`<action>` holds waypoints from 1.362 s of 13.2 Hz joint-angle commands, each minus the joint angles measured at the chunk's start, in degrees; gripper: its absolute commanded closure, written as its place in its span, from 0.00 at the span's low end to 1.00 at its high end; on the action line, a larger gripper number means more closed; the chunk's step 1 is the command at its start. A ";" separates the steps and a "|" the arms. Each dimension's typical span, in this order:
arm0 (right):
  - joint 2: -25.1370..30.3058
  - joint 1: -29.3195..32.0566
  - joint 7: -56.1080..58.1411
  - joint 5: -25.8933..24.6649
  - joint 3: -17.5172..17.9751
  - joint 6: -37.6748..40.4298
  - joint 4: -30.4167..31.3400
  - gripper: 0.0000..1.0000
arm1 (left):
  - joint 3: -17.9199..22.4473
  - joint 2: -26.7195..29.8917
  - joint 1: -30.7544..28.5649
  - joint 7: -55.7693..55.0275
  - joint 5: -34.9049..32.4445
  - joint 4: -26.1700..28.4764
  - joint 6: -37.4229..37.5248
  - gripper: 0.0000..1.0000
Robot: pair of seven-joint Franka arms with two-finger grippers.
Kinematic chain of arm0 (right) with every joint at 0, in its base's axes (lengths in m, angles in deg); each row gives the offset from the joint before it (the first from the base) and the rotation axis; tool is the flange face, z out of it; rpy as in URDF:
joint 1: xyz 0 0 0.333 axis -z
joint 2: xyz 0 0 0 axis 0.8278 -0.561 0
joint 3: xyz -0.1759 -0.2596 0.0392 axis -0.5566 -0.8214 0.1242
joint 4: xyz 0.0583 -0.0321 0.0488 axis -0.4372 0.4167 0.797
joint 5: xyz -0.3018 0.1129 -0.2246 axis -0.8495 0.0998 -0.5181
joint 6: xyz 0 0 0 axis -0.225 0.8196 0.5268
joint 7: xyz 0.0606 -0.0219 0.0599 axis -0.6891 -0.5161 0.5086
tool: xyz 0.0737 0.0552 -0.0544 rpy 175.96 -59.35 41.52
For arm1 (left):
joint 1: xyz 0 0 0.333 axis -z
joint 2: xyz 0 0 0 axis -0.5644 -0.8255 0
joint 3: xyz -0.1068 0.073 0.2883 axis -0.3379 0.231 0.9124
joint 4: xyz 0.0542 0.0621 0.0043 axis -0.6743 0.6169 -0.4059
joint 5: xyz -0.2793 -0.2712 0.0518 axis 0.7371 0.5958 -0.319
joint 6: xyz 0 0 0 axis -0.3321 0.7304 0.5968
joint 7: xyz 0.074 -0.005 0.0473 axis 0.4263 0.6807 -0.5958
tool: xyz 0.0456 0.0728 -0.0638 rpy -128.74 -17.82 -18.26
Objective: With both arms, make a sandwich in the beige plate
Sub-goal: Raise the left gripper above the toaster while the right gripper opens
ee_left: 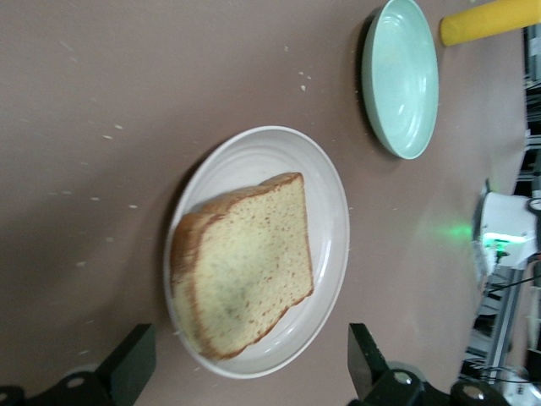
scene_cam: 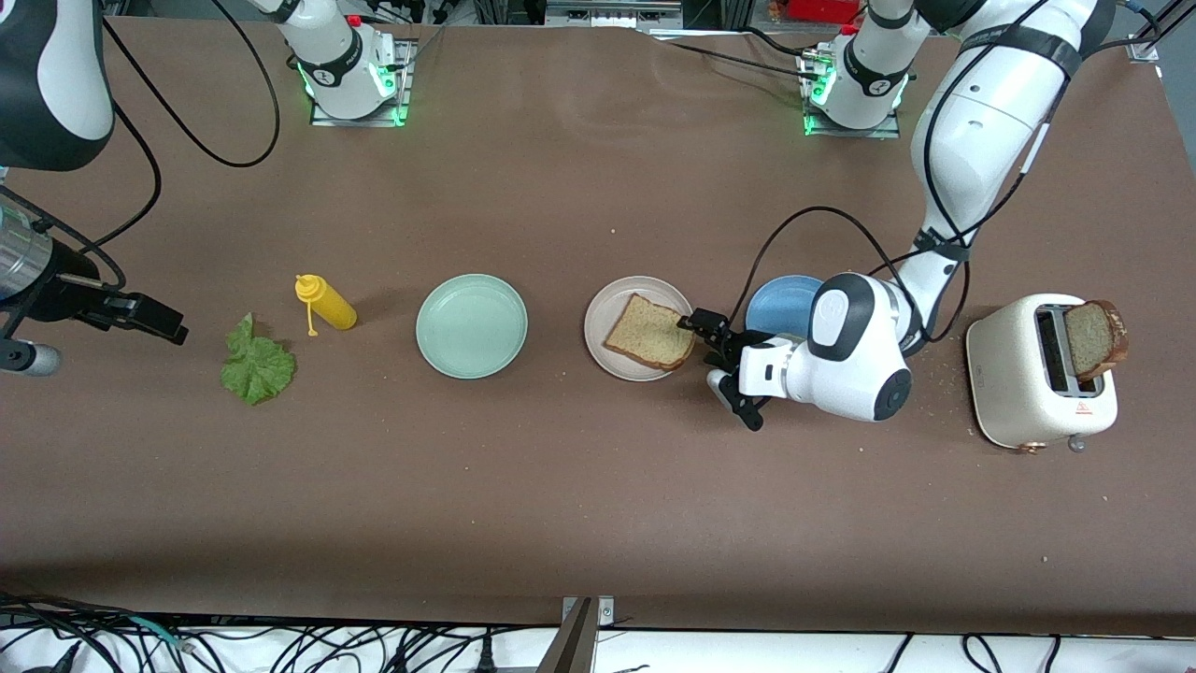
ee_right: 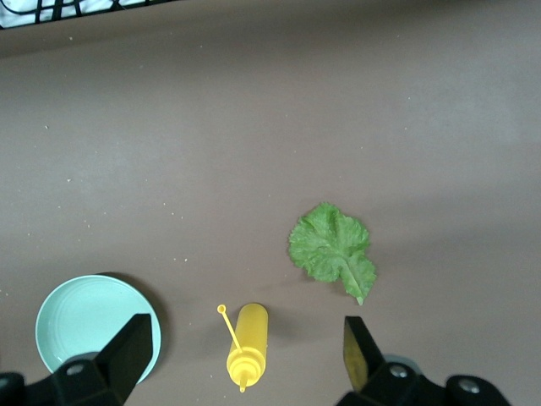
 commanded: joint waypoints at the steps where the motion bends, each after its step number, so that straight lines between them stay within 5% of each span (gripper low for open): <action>1: 1.33 0.00 0.86 0.03 0.38 -0.21 2.32 0.01 | 0.74 5.03 -0.53 -3.76 -6.02 0.92 0.91 0.00; 4: 2.91 0.00 10.41 3.08 0.30 -0.30 6.00 0.01 | 1.00 11.97 -1.59 -11.67 -17.79 1.01 4.24 0.00; 9: 11.26 0.18 40.59 15.64 -4.34 -9.96 24.02 0.01 | 1.53 24.99 -2.21 -27.74 -31.25 0.75 15.14 0.00; 14: 10.83 0.27 83.22 33.03 -14.45 -9.35 31.58 0.01 | 11.62 40.18 -1.86 -31.12 -32.33 6.19 14.98 0.00; 18: 7.50 0.79 111.18 47.01 -19.65 -5.49 37.12 0.01 | 12.61 47.50 -2.82 -31.20 -31.63 13.21 14.98 0.00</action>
